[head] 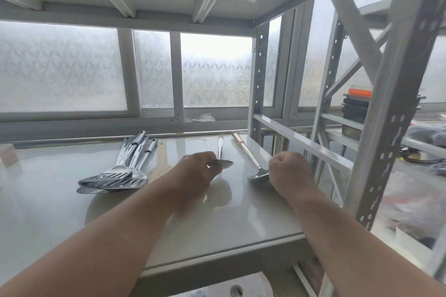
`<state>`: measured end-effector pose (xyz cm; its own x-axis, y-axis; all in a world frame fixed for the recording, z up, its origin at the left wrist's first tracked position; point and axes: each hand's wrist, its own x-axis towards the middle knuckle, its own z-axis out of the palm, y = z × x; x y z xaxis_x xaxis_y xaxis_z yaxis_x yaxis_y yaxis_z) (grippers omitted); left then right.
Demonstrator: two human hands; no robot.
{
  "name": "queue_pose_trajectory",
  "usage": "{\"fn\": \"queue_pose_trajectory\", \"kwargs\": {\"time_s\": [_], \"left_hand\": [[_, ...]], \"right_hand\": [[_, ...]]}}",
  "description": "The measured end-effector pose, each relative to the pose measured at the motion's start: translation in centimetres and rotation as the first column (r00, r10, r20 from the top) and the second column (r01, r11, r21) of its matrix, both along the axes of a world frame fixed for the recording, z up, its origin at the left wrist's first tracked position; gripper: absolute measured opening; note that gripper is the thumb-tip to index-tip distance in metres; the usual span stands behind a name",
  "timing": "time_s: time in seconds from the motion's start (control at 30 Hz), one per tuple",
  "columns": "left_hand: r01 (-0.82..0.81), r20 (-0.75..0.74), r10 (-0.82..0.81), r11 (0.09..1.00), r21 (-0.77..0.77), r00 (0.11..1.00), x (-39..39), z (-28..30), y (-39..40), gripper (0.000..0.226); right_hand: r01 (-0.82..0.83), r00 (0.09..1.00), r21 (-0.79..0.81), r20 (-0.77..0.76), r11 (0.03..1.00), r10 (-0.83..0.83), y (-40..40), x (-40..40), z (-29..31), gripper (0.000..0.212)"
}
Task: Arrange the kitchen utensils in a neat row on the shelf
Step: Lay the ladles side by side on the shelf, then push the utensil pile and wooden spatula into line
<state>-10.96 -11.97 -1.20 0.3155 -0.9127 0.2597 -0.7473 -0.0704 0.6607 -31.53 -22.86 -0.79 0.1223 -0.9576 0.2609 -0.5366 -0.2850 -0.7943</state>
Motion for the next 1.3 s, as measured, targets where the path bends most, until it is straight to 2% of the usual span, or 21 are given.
{"fn": "queue_pose_trajectory", "kwargs": {"time_s": [0.1, 0.23, 0.37, 0.57, 0.8, 0.9, 0.97, 1.07, 1.17, 1.23, 1.3], "left_hand": [[-0.028, 0.093, 0.021, 0.997, 0.068, 0.995, -1.1, -0.5, -0.7, 0.023], [-0.077, 0.215, 0.035, 0.979, 0.190, 0.976, -1.9, -0.9, -1.4, 0.031], [-0.071, 0.291, 0.002, 0.972, 0.225, 0.957, -2.7, -0.7, -2.3, 0.031], [0.013, 0.254, -0.071, 0.974, 0.227, 0.965, -4.8, -0.4, -3.3, 0.026], [0.036, 0.191, -0.072, 0.982, 0.184, 0.979, -4.7, -0.4, -3.4, 0.025], [0.004, 0.237, -0.051, 0.981, 0.196, 0.970, -4.8, -0.1, -2.4, 0.032], [-0.034, 0.325, -0.027, 0.983, 0.181, 0.945, -3.9, 0.5, -1.0, 0.041], [-0.134, 0.521, 0.065, 0.986, 0.096, 0.851, -1.2, 1.7, 2.9, 0.043], [-0.337, 0.682, 0.225, 0.941, 0.032, 0.695, 2.9, 2.9, 7.5, 0.046], [-0.516, 0.706, 0.303, 0.851, 0.103, 0.640, 5.5, 3.6, 10.3, 0.063], [-0.584, 0.667, 0.300, 0.772, 0.250, 0.682, 7.4, 3.5, 12.6, 0.084]], "right_hand": [[-0.057, 0.998, -0.064, -0.040, 0.996, 0.054, 1.6, -1.1, -0.1, 0.028], [-0.102, 0.951, -0.298, -0.308, 0.949, 0.005, 3.1, -1.2, -0.7, 0.037], [-0.171, 0.875, -0.315, -0.485, 0.933, -0.004, 3.0, -1.1, -1.1, 0.027], [-0.123, 0.835, -0.356, -0.541, 0.926, -0.097, 3.0, -1.1, -1.4, 0.023], [-0.132, 0.859, -0.389, -0.504, 0.912, -0.091, 3.3, -1.4, -1.4, 0.029], [-0.137, 0.894, -0.469, -0.438, 0.873, -0.095, 3.6, -1.7, -1.1, 0.034], [-0.148, 0.918, -0.530, -0.387, 0.835, -0.083, 3.8, -1.9, -1.0, 0.035], [-0.209, 0.948, -0.644, -0.318, 0.736, -0.008, 4.5, -1.9, -1.1, 0.028], [-0.367, 0.928, -0.688, -0.320, 0.626, 0.192, 6.2, -0.2, -1.4, 0.027], [-0.529, 0.848, -0.580, -0.396, 0.620, 0.353, 7.8, 2.3, -1.6, 0.031], [-0.656, 0.748, -0.402, -0.459, 0.639, 0.479, 9.5, 5.5, -1.5, 0.041]]}}
